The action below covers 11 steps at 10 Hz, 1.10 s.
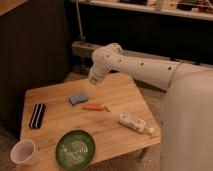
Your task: Place the pepper in the ceramic cup
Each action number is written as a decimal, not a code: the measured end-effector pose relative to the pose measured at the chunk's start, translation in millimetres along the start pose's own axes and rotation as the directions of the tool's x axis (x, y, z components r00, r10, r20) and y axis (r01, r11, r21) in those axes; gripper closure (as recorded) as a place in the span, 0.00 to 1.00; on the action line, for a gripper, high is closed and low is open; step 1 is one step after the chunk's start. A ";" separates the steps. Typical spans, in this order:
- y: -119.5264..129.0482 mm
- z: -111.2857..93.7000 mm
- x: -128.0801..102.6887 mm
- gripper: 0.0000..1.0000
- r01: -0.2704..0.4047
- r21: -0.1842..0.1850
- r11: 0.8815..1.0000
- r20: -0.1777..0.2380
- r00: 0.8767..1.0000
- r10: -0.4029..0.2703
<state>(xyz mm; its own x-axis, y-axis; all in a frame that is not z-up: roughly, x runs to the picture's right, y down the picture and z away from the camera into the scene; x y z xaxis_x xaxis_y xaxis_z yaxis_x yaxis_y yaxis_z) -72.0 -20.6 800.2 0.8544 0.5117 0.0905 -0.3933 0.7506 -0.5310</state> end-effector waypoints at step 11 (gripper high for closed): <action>55.8 116.7 54.0 0.35 -0.033 -0.052 0.998 -0.104 0.994 0.028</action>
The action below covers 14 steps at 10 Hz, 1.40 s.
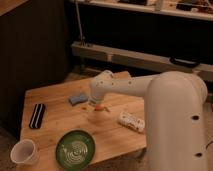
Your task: Place the pepper in the ceramic cup
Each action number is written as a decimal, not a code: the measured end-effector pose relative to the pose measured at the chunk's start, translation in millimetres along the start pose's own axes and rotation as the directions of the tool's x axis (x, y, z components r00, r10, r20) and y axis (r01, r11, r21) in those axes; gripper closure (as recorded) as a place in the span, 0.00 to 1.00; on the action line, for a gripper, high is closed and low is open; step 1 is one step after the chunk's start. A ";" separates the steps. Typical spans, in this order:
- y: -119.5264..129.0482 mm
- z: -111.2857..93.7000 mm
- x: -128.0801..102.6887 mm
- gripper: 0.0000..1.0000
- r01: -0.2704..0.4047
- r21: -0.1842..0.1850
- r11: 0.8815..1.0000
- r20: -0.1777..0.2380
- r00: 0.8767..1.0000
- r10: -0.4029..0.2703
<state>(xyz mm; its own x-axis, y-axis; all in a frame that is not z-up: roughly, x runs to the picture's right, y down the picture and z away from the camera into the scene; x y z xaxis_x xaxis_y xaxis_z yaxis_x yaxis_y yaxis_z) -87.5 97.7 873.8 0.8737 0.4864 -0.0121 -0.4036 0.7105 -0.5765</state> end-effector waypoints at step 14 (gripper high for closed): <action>-42.2 27.6 15.0 0.40 -0.085 0.047 0.995 -0.051 0.995 0.087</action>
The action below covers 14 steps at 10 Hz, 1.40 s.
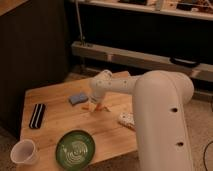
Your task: Place the pepper in the ceramic cup
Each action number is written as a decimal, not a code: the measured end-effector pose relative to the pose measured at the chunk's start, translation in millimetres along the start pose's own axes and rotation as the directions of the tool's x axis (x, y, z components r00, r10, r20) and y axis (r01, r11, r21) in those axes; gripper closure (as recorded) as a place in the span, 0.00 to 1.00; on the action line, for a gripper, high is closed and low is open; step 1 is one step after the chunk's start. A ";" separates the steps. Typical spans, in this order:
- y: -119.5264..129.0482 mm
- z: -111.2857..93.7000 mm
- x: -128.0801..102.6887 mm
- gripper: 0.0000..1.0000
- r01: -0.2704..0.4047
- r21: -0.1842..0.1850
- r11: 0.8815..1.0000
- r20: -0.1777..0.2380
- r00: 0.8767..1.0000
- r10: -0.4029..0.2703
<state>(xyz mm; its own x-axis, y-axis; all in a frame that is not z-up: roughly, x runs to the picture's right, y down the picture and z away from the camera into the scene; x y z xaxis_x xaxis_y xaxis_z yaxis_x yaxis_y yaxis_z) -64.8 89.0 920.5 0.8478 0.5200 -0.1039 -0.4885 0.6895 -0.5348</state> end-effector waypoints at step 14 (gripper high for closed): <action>48.2 -115.8 -81.3 0.70 0.067 -0.130 0.989 0.389 0.921 -0.012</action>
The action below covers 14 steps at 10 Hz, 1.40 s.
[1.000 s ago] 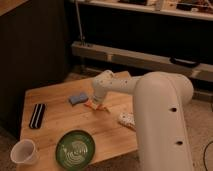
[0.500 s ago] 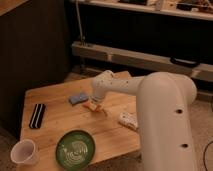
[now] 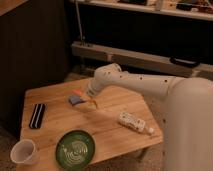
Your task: Place the pepper in the ceramic cup
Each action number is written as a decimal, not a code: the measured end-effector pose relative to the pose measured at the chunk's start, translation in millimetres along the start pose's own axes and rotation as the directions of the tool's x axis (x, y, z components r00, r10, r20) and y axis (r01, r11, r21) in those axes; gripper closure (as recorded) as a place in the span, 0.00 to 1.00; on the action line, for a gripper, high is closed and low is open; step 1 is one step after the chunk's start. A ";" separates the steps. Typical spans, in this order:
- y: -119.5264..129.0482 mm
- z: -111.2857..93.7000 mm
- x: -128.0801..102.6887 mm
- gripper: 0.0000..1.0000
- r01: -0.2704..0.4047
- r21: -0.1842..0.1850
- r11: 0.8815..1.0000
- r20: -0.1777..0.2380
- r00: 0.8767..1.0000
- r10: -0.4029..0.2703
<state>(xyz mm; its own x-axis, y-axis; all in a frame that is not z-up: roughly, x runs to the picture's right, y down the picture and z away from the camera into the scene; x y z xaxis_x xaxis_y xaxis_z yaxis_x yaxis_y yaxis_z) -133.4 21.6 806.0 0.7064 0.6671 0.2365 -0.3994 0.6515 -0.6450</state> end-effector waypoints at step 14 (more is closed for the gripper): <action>333.5 -20.0 -135.7 0.70 0.414 -0.542 0.731 0.458 0.875 -0.155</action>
<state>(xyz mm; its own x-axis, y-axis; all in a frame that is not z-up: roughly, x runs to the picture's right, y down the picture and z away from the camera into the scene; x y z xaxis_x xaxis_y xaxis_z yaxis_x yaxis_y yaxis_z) -350.8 141.1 544.3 0.4127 0.6481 0.6401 0.3171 0.5565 -0.7679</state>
